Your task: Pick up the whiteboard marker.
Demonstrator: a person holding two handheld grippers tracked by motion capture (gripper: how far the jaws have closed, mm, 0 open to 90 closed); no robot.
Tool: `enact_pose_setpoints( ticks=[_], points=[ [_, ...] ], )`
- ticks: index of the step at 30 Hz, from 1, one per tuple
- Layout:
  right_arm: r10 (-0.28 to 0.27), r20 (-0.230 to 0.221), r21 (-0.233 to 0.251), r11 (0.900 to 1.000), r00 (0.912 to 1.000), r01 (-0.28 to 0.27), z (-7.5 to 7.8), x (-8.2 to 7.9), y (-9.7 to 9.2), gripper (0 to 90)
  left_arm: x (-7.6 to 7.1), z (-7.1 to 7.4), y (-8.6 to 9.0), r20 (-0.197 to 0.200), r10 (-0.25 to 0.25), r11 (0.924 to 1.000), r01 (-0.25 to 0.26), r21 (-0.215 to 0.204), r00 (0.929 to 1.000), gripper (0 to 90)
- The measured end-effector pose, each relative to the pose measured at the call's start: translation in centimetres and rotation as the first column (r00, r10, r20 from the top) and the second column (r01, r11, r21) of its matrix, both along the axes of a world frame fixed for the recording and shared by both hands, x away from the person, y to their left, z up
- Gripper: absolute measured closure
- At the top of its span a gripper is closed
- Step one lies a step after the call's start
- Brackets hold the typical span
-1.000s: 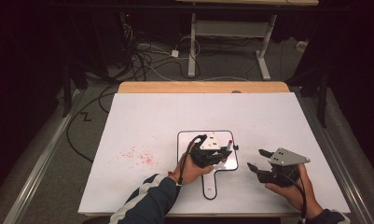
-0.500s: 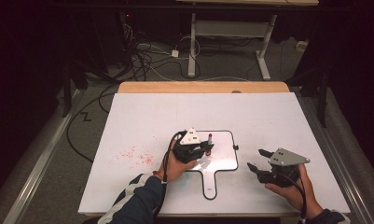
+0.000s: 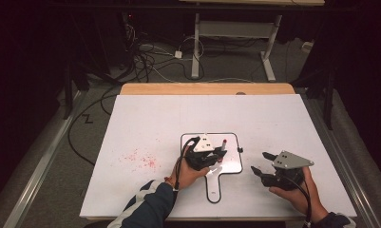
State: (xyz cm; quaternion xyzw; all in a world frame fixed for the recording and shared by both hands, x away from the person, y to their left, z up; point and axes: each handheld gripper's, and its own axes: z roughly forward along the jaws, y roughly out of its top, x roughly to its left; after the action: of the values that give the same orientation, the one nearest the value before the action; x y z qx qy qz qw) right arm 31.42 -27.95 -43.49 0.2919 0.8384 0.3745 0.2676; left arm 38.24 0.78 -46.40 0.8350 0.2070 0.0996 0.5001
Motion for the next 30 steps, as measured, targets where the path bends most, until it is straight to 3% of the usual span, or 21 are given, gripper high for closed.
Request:
enact_pose_setpoints(
  ticks=[6,10,13,16,24,30],
  points=[
    [-0.008,0.007,0.006,1.0,0.9999,0.008,0.2,-0.1,-0.2,36.7,0.0,0.2,2.7,-0.02,0.038,0.9992,-0.038,0.015,0.9991,78.8],
    [-0.004,0.006,0.002,1.0,1.0,0.004,0.2,-0.1,0.0,36.7,-0.3,0.1,2.9,-0.019,0.046,0.9989,-0.046,0.011,0.9987,78.8],
    [-0.001,0.004,-0.002,1.0,1.0,0.001,0.1,0.0,0.1,36.7,-0.5,0.0,1.8,-0.022,0.028,0.9996,-0.028,-0.004,0.9994,78.8],
    [0.0,0.002,-0.001,1.0,1.0,0.0,0.1,0.0,0.2,36.7,-0.5,0.1,0.0,0.0,0.01,0.9999,-0.01,0.01,1.0,78.8],
    [0.0,0.004,0.004,1.0,1.0,0.0,0.1,0.1,-0.1,36.7,1.5,0.5,-4.0,-0.001,-0.018,0.9994,0.018,0.03,0.9998,78.8],
    [0.0,0.005,0.002,1.0,1.0,0.0,0.1,0.1,-0.3,36.7,1.8,0.5,-6.5,0.0,-0.044,0.9986,0.044,0.028,0.999,78.8]
  ],
)
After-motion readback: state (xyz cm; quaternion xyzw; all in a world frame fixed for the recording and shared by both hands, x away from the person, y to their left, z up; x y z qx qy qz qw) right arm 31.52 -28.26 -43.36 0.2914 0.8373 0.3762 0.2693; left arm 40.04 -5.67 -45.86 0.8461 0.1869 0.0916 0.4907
